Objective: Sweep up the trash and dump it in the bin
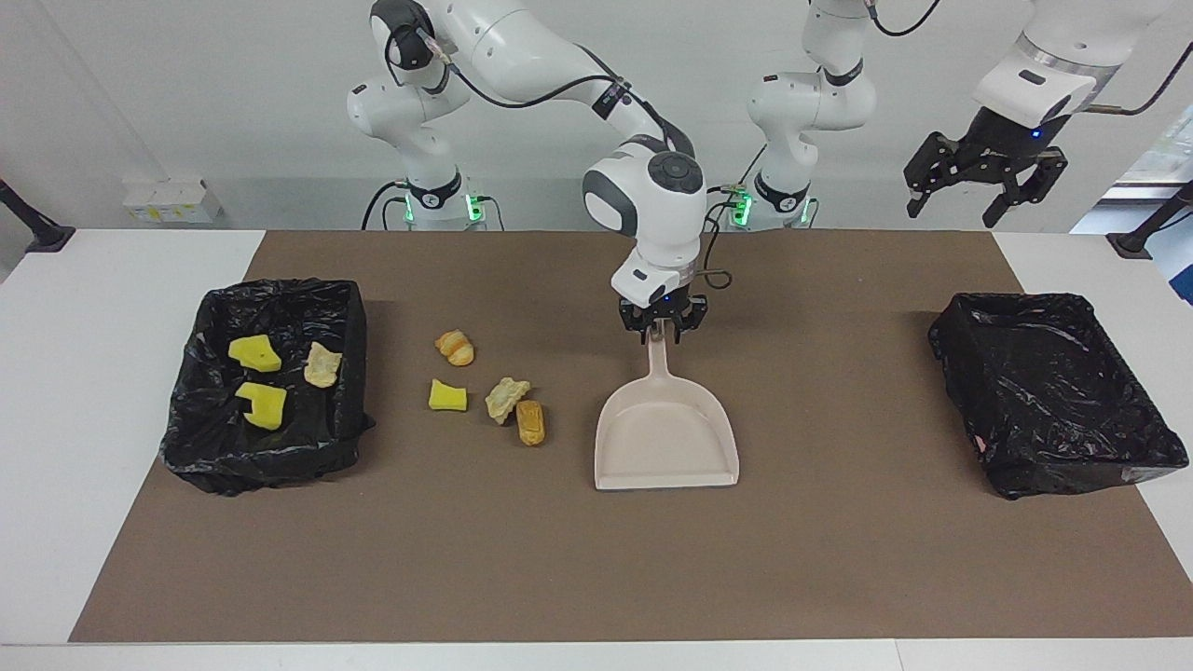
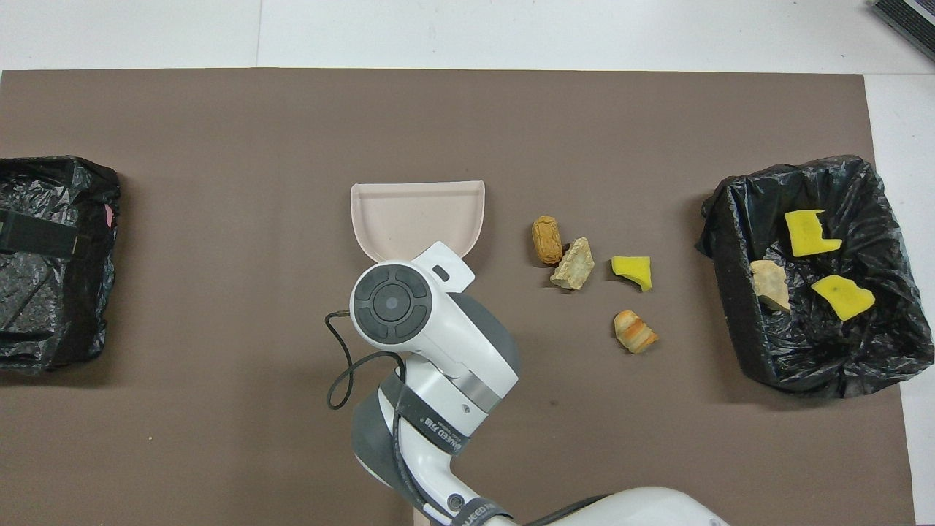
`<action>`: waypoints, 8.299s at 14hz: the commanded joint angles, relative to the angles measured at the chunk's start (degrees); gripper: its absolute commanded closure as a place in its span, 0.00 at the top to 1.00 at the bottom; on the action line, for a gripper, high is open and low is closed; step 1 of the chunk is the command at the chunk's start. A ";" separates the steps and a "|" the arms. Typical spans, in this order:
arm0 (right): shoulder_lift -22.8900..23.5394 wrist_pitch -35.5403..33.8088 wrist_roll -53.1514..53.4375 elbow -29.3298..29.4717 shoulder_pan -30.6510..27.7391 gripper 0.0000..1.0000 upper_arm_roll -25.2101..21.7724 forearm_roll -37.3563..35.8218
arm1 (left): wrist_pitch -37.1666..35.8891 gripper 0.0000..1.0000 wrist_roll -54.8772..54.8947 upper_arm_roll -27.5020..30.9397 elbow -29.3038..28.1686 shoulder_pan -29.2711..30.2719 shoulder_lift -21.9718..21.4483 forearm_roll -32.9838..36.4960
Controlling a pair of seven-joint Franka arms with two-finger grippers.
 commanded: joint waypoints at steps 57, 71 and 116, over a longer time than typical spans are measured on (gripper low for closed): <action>-27.13 -10.77 -19.78 -34.83 -21.31 0.00 0.24 8.10 | 42.23 0.02 -28.01 -2.45 -27.50 -29.31 16.74 1.65; -31.17 -14.59 -38.77 -36.11 -28.17 0.00 -0.11 4.33 | 15.06 0.00 7.40 -1.13 -17.22 -21.67 8.65 4.82; -28.09 -16.30 -30.09 -26.91 -15.41 0.00 -0.29 13.49 | 30.09 0.00 26.02 -1.75 -35.58 -28.79 5.40 10.88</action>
